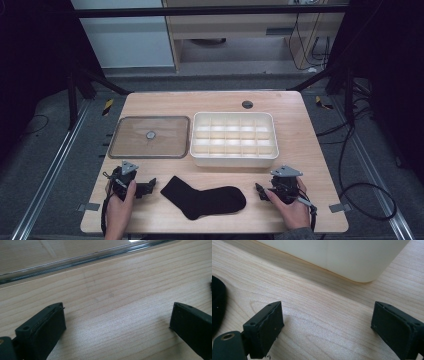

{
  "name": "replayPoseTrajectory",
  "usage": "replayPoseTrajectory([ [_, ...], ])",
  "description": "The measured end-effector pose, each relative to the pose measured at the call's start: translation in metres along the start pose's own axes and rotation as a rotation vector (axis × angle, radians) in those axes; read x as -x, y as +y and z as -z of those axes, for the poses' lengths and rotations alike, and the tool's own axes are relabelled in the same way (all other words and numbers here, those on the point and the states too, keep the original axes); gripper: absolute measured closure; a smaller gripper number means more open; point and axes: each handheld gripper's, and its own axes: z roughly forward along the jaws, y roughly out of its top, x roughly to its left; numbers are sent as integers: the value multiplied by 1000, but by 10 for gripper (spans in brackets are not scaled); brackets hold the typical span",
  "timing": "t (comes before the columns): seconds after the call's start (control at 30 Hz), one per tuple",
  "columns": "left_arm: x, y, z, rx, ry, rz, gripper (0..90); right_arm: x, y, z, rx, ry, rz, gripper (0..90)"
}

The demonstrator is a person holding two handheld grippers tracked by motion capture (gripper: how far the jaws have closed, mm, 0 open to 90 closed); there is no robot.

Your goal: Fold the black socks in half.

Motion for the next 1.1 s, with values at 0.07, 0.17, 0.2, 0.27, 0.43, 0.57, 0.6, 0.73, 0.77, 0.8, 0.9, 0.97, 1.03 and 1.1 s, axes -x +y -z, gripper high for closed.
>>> replayPoseTrajectory([
  [0.07,2,0,-1,-5,12,-8,0,0,0,0,1,1,0,109],
  [0.17,2,1,-1,-6,19,0,0,0,0,0,1,0,-1,110],
  [0.2,2,1,-2,-7,17,0,0,0,0,0,2,2,-3,110],
  [0.27,3,2,-2,-7,11,-6,0,0,-1,0,4,-2,0,114],
  [0.43,2,0,3,35,-51,-1,41,-1,-1,1,7,-15,-8,118],
  [0.57,4,4,17,67,-65,-7,49,-1,-2,3,15,-20,-7,171],
  [0.6,5,5,22,72,-68,-16,53,-1,-3,4,21,-18,-9,201],
  [0.73,11,5,34,75,-102,-42,63,-2,-3,10,29,-2,-31,259],
  [0.77,12,4,35,75,-108,-43,63,-5,-3,12,28,-10,-21,269],
  [0.8,12,3,34,67,-121,-41,63,-6,-3,14,31,-14,-11,278],
  [0.9,13,4,35,57,-140,-31,87,-12,-3,18,36,-12,-5,315],
  [0.97,15,5,39,66,-149,-31,99,-15,-2,19,34,-9,5,343],
  [1.03,17,6,41,66,-155,-34,120,-19,0,22,29,3,6,380],
  [1.1,21,9,44,64,-162,-44,139,-24,5,27,14,19,17,427],
])
